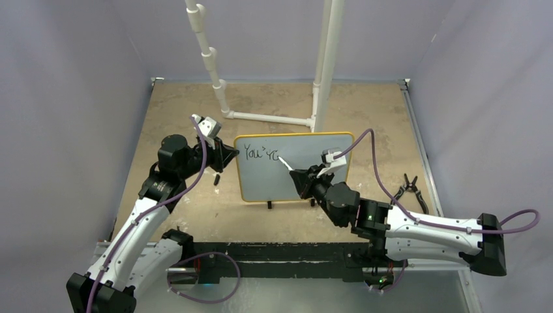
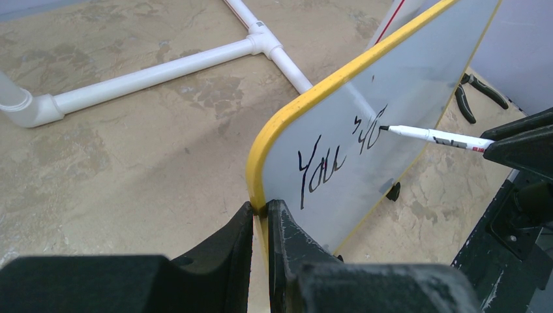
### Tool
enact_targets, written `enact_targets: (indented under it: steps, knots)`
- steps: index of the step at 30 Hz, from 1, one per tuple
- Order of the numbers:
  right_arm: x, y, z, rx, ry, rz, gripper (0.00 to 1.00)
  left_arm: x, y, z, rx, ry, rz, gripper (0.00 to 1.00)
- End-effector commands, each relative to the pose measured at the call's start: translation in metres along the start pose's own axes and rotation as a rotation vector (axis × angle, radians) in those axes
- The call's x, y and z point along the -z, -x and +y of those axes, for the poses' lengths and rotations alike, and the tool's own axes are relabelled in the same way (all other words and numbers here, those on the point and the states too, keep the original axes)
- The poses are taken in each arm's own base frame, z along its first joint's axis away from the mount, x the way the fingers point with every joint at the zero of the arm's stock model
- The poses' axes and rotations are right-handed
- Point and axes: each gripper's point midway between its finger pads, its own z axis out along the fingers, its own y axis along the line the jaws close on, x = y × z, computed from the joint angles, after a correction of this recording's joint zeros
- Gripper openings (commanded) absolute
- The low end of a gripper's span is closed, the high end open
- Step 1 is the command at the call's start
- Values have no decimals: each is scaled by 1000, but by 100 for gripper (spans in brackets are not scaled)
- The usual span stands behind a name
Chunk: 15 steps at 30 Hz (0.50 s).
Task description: Write a sentence on the whiteboard
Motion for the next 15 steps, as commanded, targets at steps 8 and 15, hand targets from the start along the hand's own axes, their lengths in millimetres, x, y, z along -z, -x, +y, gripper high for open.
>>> enact_targets:
  steps: [8,15]
  knots:
    - [-13,27,8,22,-39,-84,0,-1,0,-8,-13,-47,-9,0]
    - [-11,11,7,1,-22,-32,0,-1,1,-8,-16,-49,-10,0]
